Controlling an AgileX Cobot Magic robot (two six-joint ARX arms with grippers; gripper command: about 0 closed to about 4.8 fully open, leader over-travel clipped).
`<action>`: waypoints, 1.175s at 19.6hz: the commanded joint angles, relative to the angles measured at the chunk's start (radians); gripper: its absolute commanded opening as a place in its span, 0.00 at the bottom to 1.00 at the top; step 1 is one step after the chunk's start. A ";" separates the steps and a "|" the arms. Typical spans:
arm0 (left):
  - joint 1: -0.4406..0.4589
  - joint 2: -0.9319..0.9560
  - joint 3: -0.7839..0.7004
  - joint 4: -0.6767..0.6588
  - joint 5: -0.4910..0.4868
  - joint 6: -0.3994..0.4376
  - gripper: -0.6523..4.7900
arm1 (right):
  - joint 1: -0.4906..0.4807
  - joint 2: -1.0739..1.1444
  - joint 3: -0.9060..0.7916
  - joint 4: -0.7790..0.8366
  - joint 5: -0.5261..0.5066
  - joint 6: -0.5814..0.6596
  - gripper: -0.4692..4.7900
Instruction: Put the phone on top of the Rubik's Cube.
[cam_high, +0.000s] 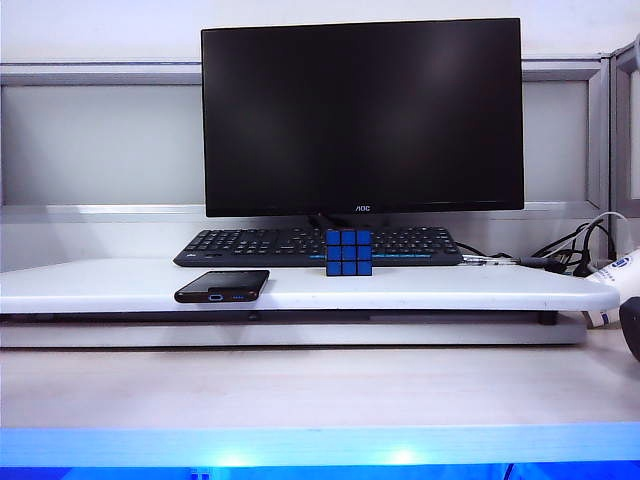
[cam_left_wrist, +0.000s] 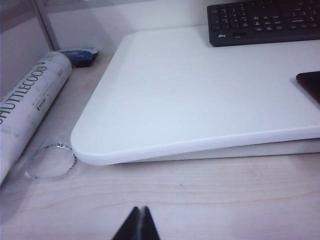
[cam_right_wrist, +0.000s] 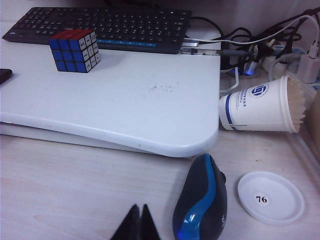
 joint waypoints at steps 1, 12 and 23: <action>0.001 0.000 -0.002 -0.014 -0.004 -0.003 0.11 | 0.000 0.000 0.001 0.047 0.004 -0.003 0.08; 0.001 0.000 -0.002 -0.010 -0.004 -0.003 0.11 | 0.000 0.000 0.001 0.016 0.000 -0.002 0.08; 0.001 0.000 -0.002 -0.011 0.232 -0.003 0.11 | 0.000 0.000 0.001 0.016 -0.074 0.000 0.08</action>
